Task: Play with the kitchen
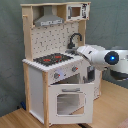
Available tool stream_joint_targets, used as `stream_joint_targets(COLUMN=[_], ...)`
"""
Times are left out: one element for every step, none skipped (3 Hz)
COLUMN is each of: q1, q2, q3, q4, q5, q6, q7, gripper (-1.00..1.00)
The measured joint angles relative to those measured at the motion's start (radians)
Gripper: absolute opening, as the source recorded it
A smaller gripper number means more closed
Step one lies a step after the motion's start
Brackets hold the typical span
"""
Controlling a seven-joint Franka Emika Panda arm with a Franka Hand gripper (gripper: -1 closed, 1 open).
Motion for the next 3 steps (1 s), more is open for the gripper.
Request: stream_joint_targets(q1=[0.050,0.073,0.071], q2=[0.054,0.135,0.222], q3=[-0.016,-0.032,-0.058], q4=[-0.059,-0.113,-0.124], q5=[0.030,0.063,0.079], q6=[-0.001,0.003,0.004], q7=[-0.010,-0.046,-0.109], gripper=[1.00,1.00,1.00])
